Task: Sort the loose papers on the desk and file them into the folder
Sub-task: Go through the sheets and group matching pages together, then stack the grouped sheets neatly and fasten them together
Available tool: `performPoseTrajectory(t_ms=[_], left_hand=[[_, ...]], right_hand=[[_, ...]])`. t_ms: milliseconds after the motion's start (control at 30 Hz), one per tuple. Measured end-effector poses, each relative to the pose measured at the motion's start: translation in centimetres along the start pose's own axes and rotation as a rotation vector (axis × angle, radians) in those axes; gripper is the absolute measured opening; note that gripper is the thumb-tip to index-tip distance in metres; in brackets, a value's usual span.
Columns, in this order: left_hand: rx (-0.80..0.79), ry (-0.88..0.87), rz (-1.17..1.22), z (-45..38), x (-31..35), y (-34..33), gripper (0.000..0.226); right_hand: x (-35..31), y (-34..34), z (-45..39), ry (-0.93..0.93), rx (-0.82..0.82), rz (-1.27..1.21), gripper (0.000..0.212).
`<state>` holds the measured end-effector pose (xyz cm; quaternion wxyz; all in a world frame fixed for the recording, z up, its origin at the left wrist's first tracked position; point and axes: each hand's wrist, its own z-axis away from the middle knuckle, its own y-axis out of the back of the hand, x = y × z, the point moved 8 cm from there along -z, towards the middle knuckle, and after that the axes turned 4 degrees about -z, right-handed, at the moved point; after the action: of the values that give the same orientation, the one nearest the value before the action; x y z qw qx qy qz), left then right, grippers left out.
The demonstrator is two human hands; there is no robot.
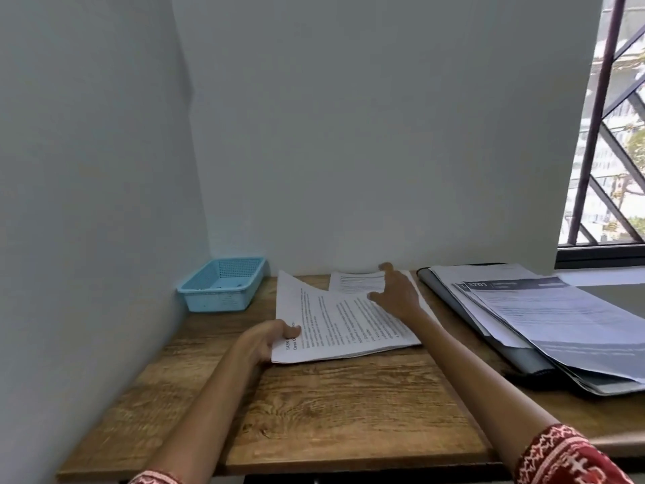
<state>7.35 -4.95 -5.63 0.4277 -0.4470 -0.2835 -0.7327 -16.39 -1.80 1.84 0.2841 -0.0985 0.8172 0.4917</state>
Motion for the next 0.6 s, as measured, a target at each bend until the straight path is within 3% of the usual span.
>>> performPoseTrajectory(t_ms=[67, 167, 267, 433, 600], left_hand=[[-0.009, 0.008, 0.024, -0.3, 0.2, 0.0, 0.017], [-0.041, 0.007, 0.032, -0.2, 0.3, 0.1, 0.018], [-0.053, -0.023, 0.012, -0.2, 0.5, 1.2, 0.028], [0.072, -0.24, -0.006, -1.5, 2.0, 5.1, 0.073], [-0.105, -0.194, -0.043, -1.0, 1.5, 4.5, 0.038]], right_hand=[[-1.5, -2.3, -0.4, 0.072, -0.1, -0.042, 0.047], [-2.3, -6.0, -0.2, 0.106, -0.292, 0.14, 0.041], [-2.7, -6.5, -0.4, 0.108, -0.318, 0.217, 0.04], [-3.1, -6.1, -0.3, 0.099, -0.323, 0.235, 0.038], [-3.2, -6.1, -0.4, 0.09, -0.331, 0.267, 0.033]])
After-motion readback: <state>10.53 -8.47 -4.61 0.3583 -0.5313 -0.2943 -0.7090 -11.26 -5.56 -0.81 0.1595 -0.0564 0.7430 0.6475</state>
